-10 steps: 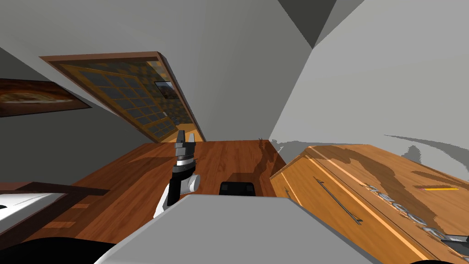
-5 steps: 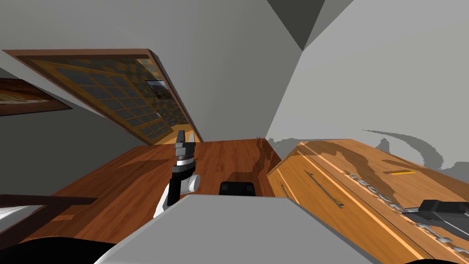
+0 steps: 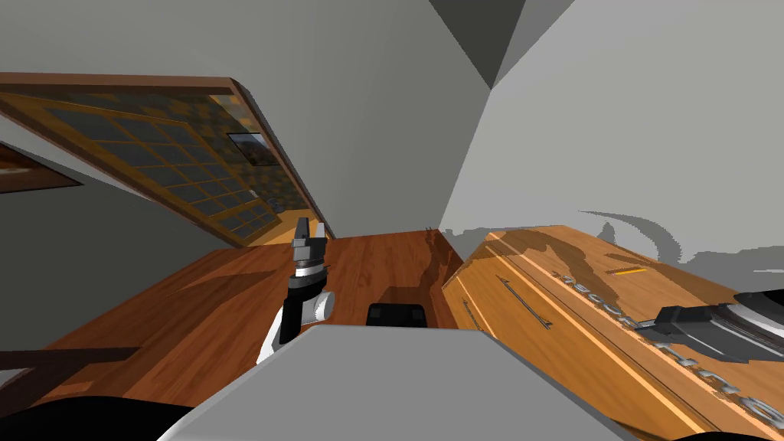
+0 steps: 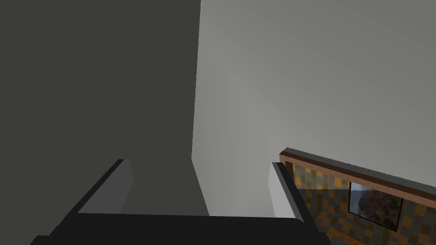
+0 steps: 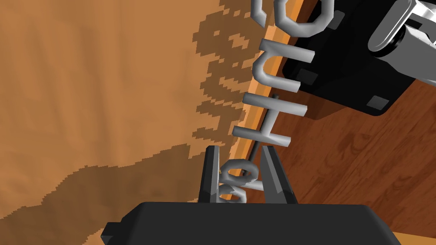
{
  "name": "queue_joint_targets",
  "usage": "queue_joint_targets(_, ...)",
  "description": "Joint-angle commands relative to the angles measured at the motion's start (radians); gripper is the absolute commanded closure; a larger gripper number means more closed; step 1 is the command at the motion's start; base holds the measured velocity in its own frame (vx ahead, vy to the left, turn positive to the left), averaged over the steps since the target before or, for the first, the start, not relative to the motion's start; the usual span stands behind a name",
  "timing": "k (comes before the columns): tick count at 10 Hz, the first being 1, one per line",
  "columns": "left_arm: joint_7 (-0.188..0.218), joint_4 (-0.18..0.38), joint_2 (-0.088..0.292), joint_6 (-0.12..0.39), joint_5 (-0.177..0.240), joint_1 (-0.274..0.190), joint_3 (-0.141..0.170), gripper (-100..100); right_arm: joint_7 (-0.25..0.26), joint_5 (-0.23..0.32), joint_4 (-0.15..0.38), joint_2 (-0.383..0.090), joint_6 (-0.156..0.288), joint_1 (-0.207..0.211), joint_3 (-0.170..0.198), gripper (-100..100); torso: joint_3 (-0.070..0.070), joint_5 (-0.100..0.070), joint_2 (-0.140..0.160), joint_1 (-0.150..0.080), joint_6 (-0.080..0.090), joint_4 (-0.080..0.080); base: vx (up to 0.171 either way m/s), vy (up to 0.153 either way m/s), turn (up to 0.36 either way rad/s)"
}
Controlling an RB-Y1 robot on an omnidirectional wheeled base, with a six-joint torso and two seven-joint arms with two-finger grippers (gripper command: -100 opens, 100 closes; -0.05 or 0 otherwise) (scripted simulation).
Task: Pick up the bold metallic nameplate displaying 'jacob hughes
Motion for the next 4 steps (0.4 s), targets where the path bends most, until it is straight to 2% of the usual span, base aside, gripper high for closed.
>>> queue_joint_targets(1,0.0,0.0,0.0,0.0,0.0,0.0,0.0,0,-0.037,0.006,-0.044,-0.05,0.016,-0.022,-0.004,100,0.0,0.0,0.0,0.0,0.0,0.0,-0.047,-0.039,-0.122)
queue_joint_targets(3,0.0,0.0,0.0,0.0,0.0,0.0,0.0,0,-0.033,0.006,-0.034,-0.043,0.009,-0.02,-0.003,100,0.0,0.0,-0.001,0.001,-0.001,0.0,-0.02,-0.019,-0.013)
queue_joint_targets(4,0.0,0.0,0.0,0.0,0.0,0.0,0.0,0,-0.035,0.005,-0.037,-0.046,0.01,-0.023,0.0,0,-0.001,0.0,-0.002,0.001,0.0,0.0,0.0,0.0,0.0)
